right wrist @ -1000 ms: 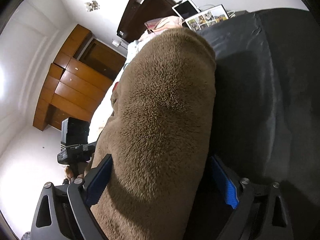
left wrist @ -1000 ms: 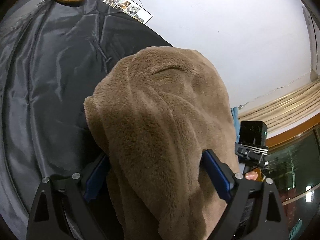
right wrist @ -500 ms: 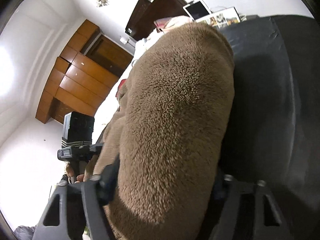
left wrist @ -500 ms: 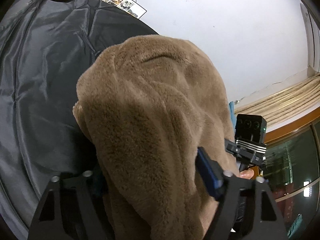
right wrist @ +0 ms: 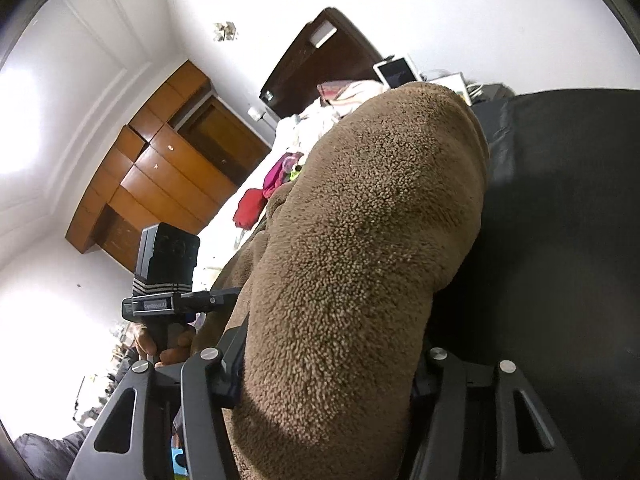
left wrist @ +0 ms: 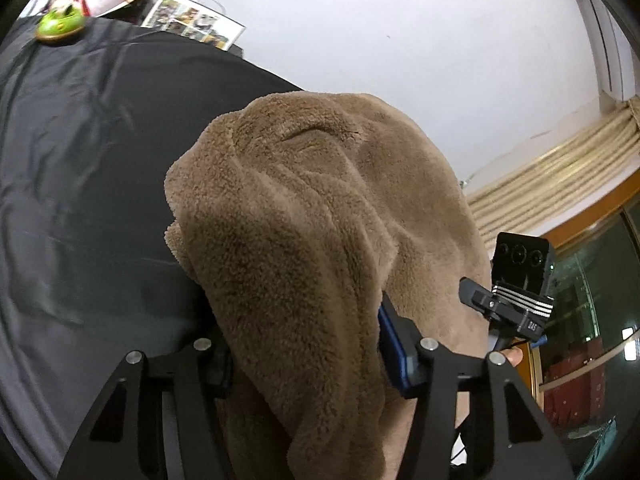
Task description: Fold clothes
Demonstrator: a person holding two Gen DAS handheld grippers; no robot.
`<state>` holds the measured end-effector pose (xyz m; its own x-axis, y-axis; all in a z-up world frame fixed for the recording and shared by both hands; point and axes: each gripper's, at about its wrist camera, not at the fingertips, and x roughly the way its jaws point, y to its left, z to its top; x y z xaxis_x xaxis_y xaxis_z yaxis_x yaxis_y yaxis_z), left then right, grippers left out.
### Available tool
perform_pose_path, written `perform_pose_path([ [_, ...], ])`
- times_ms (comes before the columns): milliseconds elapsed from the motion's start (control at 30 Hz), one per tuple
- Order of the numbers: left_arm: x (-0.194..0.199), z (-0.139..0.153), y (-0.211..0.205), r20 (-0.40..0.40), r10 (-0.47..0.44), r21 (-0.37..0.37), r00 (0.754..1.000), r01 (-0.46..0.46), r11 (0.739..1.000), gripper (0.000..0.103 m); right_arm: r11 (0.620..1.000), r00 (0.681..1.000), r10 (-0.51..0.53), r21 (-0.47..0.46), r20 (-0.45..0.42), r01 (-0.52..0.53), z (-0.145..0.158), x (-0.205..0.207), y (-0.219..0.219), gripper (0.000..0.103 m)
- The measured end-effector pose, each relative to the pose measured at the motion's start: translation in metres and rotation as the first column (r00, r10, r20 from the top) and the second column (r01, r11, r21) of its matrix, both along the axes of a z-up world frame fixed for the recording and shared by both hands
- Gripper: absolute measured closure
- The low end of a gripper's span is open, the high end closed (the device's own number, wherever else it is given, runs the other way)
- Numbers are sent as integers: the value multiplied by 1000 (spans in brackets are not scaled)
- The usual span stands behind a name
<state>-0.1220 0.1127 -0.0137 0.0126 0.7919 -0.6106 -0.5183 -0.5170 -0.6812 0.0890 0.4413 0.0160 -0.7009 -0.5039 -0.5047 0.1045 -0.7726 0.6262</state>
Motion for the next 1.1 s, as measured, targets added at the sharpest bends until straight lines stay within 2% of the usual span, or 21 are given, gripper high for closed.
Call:
perform_pose_path([
  [267, 18, 20, 70, -33, -83, 7, 996, 83, 997, 46, 993, 991, -116, 20, -70, 117, 33, 57, 40, 45],
  [400, 28, 40, 118, -66, -127, 29, 990, 129, 991, 47, 980, 976, -187, 51, -112, 193, 55, 91, 80, 45],
  [600, 43, 65, 205, -114, -181, 61, 977, 188, 980, 49, 943, 940, -296, 104, -171, 316, 92, 138, 144, 45],
  [800, 48, 76, 297, -111, -228, 108, 967, 240, 965, 51, 891, 893, -391, 152, -222, 428, 126, 182, 213, 45],
  [967, 42, 81, 354, -114, -246, 115, 962, 259, 959, 52, 857, 871, -432, 194, -234, 477, 137, 204, 265, 45],
  [1100, 31, 81, 379, -126, -243, 118, 962, 258, 959, 52, 857, 872, -434, 195, -228, 477, 135, 205, 302, 45],
])
